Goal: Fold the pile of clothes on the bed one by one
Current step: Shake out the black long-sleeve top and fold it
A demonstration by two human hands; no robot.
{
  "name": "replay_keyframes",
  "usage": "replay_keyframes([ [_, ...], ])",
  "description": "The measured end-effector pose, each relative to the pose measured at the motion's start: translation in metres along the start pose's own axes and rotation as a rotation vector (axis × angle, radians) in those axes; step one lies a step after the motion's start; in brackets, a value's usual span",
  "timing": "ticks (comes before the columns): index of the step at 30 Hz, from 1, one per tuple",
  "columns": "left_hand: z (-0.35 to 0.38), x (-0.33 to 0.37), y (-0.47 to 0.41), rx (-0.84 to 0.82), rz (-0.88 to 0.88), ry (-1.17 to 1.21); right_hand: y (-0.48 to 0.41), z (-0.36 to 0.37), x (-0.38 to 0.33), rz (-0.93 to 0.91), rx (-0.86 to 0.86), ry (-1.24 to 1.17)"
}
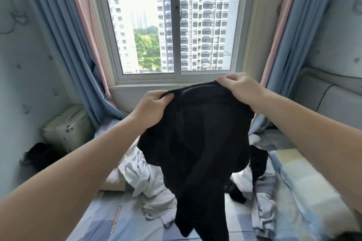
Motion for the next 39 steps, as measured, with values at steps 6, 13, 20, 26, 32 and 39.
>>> replay_keyframes([
  [6, -0.004, 0.025, -0.005, -0.075, -0.141, 0.196, -0.006, -0.012, 0.025, -0.120, 0.054, 0.438],
  [13, 0.019, 0.036, 0.003, -0.147, -0.464, 0.471, 0.065, 0.055, 0.008, -0.181, -0.200, 0.036],
  [20, -0.006, 0.041, -0.010, -0.121, -0.411, 0.450, 0.052, 0.067, 0.028, -0.079, -0.134, -0.195],
  [26, -0.054, -0.011, -0.030, 0.145, -0.521, 0.386, 0.029, -0.005, 0.023, -0.071, 0.089, -0.070],
  [32, -0.058, -0.045, -0.037, 0.168, -0.402, 0.046, 0.016, -0.034, 0.015, -0.002, 0.184, -0.204],
  [39, 0.068, 0.007, 0.025, -0.482, -0.097, 0.021, 0.006, -0.003, -0.025, -0.065, 0.136, -0.189],
])
Point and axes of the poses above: each hand's wrist, its own y-axis away from the middle knuckle, its own z-axis out of the palm, x = y × z, the point moved 5 cm from there along -y, towards the middle knuckle, and after that the axes turned 4 degrees about x, right-handed, at the moved point
